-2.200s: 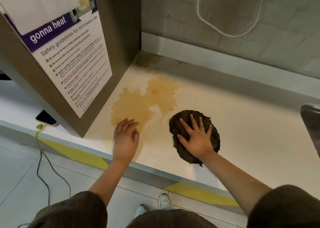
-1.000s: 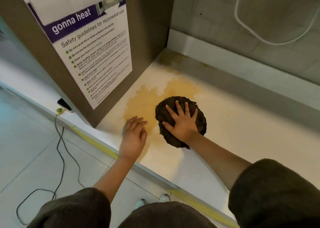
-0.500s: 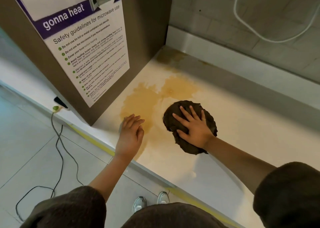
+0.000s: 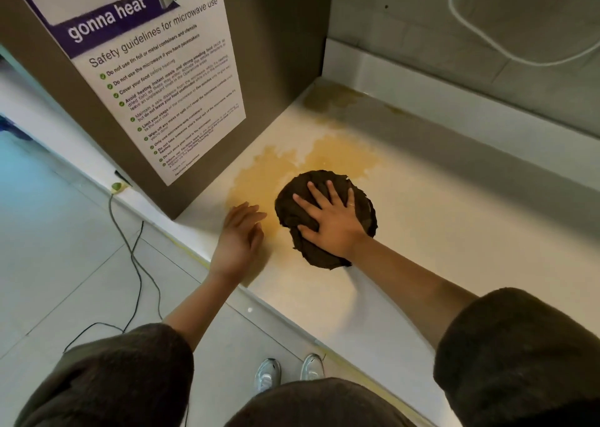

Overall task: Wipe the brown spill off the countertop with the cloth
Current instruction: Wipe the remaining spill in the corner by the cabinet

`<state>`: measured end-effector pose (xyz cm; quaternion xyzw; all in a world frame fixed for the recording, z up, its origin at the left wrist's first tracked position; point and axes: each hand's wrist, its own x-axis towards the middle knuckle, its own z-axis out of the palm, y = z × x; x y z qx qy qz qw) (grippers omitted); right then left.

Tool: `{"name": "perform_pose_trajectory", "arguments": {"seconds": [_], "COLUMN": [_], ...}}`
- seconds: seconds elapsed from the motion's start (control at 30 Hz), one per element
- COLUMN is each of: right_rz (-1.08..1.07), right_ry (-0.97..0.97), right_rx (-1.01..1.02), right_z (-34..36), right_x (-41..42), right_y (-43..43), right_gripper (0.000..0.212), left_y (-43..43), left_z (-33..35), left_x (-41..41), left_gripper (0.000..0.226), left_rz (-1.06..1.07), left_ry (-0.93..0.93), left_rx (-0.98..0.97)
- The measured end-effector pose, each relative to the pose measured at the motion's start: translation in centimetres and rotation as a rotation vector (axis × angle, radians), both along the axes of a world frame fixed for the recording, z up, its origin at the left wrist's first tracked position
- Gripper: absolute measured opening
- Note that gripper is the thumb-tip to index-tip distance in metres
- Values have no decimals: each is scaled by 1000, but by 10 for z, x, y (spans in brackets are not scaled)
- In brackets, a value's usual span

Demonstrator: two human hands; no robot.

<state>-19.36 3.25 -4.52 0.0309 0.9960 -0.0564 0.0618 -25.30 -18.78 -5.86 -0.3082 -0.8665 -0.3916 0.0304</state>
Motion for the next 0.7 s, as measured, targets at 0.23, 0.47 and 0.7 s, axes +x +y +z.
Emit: {"name": "perform_pose_trajectory", "arguments": {"seconds": [0.23, 0.47, 0.7], "right_rz": [109, 290, 283], "right_ry": [1, 11, 19], "right_rx": [-28, -3, -29], "right_z": [-1, -2, -5], "right_x": [86, 114, 90], "right_y": [10, -3, -47], "right_gripper": [65, 66, 65], "left_y": [-1, -23, -50], "left_z": [3, 16, 15], "left_x": [-2, -23, -50], "left_gripper": [35, 38, 37], "left_rz": [42, 61, -48], "left_ry": [44, 42, 53], "left_rx": [7, 34, -32]}}
